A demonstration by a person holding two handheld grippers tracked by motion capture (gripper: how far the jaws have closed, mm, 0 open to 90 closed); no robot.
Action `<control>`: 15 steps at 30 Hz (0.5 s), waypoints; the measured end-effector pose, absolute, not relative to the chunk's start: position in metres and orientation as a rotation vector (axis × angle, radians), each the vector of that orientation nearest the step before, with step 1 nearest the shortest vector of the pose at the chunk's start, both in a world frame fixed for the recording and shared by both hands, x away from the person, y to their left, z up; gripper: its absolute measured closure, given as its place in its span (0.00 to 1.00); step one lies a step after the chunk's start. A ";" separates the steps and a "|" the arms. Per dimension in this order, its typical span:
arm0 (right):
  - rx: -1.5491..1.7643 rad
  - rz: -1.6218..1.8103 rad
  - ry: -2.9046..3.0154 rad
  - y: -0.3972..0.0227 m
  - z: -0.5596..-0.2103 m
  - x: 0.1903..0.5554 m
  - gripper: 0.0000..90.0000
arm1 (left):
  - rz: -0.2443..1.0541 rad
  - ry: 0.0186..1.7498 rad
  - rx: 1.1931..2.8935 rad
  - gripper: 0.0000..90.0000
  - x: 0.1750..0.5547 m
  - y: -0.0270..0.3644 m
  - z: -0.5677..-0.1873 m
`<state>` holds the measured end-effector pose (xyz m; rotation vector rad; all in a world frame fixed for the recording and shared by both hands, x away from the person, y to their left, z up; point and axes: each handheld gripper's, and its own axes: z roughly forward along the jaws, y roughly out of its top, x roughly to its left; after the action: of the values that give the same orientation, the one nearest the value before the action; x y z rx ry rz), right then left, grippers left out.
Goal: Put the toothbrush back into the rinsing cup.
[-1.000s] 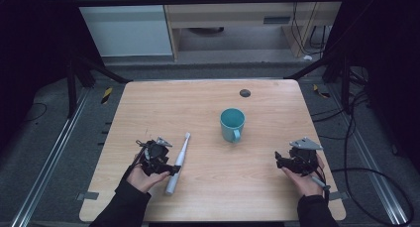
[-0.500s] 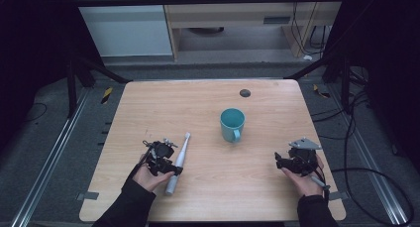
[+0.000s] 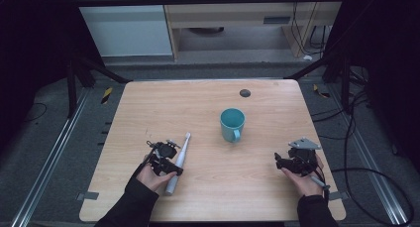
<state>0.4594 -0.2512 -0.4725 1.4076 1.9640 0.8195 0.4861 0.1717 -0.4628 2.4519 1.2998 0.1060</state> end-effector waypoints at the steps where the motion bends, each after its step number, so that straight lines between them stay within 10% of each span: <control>1: 1.408 0.819 1.964 -0.251 -0.473 0.459 0.22 | 0.102 1.303 2.451 0.63 0.486 0.172 -0.463; 15: 1.410 0.813 1.973 -0.251 -0.473 0.460 0.22 | 0.081 1.299 2.485 0.72 0.488 0.171 -0.466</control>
<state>0.4600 -0.2509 -0.4734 1.4104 1.9726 0.8134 0.4882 0.1712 -0.4660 2.4850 1.2991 0.0811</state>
